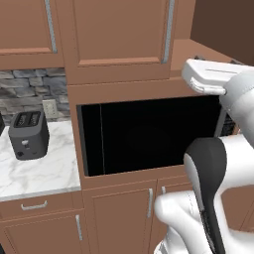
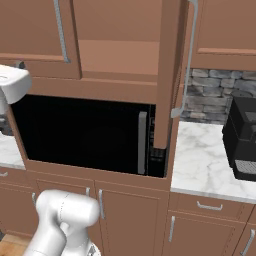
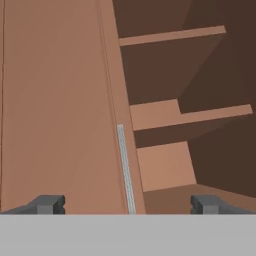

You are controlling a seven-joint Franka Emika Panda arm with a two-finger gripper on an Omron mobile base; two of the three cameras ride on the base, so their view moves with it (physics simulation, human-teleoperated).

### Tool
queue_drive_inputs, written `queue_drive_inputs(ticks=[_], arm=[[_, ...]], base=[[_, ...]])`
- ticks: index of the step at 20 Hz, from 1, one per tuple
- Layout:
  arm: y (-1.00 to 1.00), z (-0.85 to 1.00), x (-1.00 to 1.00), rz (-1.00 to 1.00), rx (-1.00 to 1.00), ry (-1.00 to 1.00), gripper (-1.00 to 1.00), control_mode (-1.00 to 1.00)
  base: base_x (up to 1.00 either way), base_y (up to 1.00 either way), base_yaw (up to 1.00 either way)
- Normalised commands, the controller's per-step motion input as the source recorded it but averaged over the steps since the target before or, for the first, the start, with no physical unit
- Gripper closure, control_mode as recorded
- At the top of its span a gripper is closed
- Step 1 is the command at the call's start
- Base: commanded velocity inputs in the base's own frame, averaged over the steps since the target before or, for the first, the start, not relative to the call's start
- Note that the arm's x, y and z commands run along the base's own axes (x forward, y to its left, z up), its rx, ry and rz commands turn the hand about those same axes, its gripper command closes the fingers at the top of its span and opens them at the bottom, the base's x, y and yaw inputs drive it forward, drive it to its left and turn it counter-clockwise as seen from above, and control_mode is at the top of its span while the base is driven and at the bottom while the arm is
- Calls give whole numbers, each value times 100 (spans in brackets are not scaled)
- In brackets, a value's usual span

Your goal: Open the cabinet, retrieve the rolling pin, and place it next to the meat on the cutting board to prepare for tenderizing.

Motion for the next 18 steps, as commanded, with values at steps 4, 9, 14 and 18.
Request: queue_drive_inputs(ticks=[4, 9, 14, 18], arm=[[0, 0, 60, 0, 0, 2, -100, -100], [0, 0, 59, 0, 0, 4, -100, -100], [0, 0, 57, 0, 0, 1, -100, -100], [0, 0, 52, 1, 0, 0, -100, -100]], base=[[0, 0, 0], [0, 0, 0], [0, 0, 0], [0, 0, 0]])
